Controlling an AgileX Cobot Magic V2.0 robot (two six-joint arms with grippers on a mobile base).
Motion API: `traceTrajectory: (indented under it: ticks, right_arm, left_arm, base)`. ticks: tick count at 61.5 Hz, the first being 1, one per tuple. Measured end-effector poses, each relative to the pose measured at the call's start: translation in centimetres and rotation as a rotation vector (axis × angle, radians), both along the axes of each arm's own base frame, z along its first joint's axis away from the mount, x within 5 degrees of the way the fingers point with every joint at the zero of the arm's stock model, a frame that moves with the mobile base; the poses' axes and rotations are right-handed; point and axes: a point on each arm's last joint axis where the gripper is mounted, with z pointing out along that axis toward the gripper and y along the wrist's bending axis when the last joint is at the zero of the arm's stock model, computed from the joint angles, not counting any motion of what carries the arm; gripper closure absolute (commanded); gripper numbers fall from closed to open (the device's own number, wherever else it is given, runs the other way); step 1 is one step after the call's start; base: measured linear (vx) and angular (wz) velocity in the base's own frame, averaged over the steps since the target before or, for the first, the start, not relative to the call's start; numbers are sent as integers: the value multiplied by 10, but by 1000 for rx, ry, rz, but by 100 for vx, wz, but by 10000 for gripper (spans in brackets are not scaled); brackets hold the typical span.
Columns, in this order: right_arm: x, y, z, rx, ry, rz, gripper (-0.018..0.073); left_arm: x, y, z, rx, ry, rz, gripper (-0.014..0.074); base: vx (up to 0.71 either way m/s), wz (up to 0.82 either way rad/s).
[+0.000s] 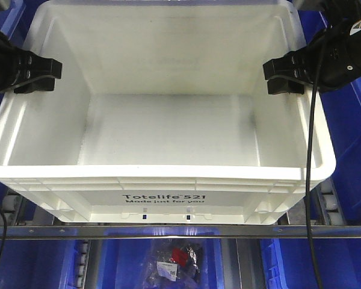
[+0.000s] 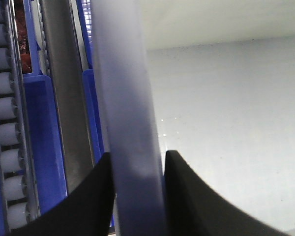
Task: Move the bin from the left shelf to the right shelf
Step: 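Lift the gripped tote and pull it off the roller shelf toward the robot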
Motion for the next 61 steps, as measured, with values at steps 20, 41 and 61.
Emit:
traceTrajectory:
  ticks: [20, 41, 61]
  right_arm:
    - [0, 0, 0, 0, -1, 0, 564]
    - [0, 0, 0, 0, 0, 0, 564]
    - [0, 0, 0, -1, 0, 0, 564]
  left_arm:
    - [1, 0, 1, -4, -13, 3, 601]
    - [1, 0, 1, -3, -14, 2, 601]
    - [1, 0, 1, -3, -15, 2, 601]
  base:
    - [0, 0]
    - [0, 0]
    - [0, 0]
